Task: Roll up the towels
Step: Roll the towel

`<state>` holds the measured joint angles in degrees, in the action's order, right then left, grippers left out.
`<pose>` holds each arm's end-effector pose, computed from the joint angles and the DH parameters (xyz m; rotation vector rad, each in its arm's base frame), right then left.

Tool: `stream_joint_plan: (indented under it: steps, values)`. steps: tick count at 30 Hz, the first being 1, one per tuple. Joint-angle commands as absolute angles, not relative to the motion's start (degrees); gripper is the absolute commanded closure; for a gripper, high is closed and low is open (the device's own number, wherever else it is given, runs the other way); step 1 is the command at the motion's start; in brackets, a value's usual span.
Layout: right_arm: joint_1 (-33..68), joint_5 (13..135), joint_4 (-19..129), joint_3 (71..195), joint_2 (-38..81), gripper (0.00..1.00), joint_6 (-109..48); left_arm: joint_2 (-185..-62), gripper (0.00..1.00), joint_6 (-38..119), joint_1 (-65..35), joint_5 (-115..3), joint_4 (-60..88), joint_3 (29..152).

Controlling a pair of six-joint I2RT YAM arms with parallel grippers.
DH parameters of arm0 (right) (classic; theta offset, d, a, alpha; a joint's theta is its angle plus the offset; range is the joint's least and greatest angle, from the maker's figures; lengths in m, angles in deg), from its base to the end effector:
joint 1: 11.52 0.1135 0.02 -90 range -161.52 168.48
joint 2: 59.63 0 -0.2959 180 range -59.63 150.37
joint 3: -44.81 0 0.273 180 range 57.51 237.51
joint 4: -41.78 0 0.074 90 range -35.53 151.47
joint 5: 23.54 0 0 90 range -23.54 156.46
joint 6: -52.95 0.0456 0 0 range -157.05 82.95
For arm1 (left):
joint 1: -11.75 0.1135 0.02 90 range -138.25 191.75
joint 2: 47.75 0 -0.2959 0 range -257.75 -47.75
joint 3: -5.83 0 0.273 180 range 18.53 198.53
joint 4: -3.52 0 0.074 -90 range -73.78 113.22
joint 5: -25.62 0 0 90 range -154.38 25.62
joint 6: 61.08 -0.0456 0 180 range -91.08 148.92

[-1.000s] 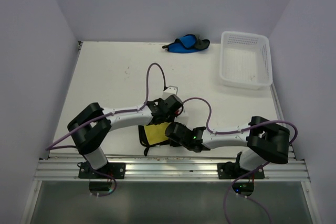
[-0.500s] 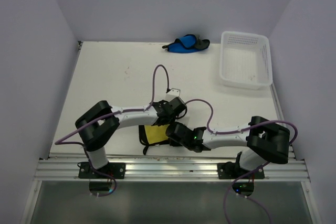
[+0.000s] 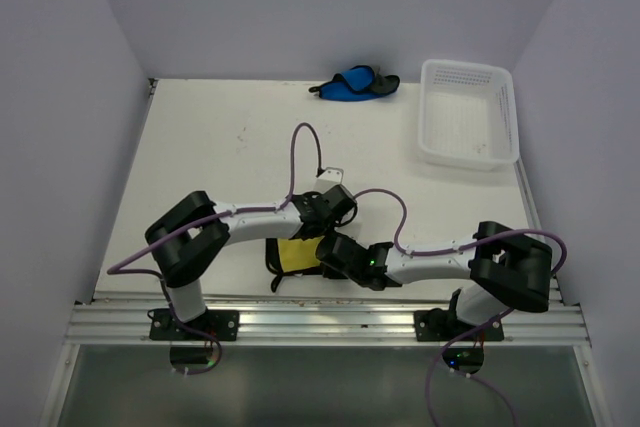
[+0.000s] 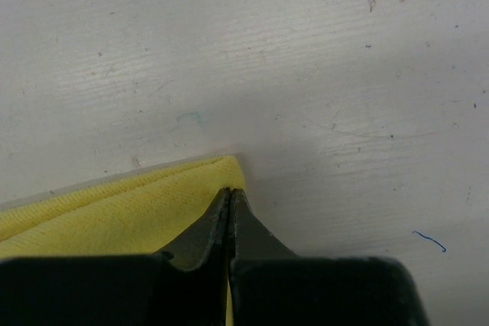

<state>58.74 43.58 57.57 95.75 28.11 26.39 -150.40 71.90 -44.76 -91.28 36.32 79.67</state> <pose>0.1171 0.2739 0.1535 0.0220 2.4745 0.5722 0.2261 -0.3043 0.1698 0.1426 2.4711 -0.0951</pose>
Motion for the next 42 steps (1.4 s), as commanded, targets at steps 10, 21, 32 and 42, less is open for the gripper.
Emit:
stream_joint_plan:
  steps: [10, 21, 32, 42]
  values:
    - [60.46, 36.58, 67.12, 97.94, 25.97, 1.0, 19.47, -135.3, 1.0, 75.85, -37.82, -83.91, 19.76, 64.25]
    - [64.32, 30.87, 72.66, 103.03, 25.36, 1.0, 11.66, -131.07, 1.0, 79.54, -34.48, -78.54, 9.63, 58.25]
    - [72.41, 20.76, 90.23, 117.97, 35.28, 1.0, 2.59, -129.4, 1.0, 80.86, -31.84, -76.16, 3.3, 54.65]
    - [74.25, 19.0, 98.94, 123.51, 42.85, 1.0, 0.75, -125.19, 1.0, 82.27, -29.2, -72.74, -6.35, 46.84]
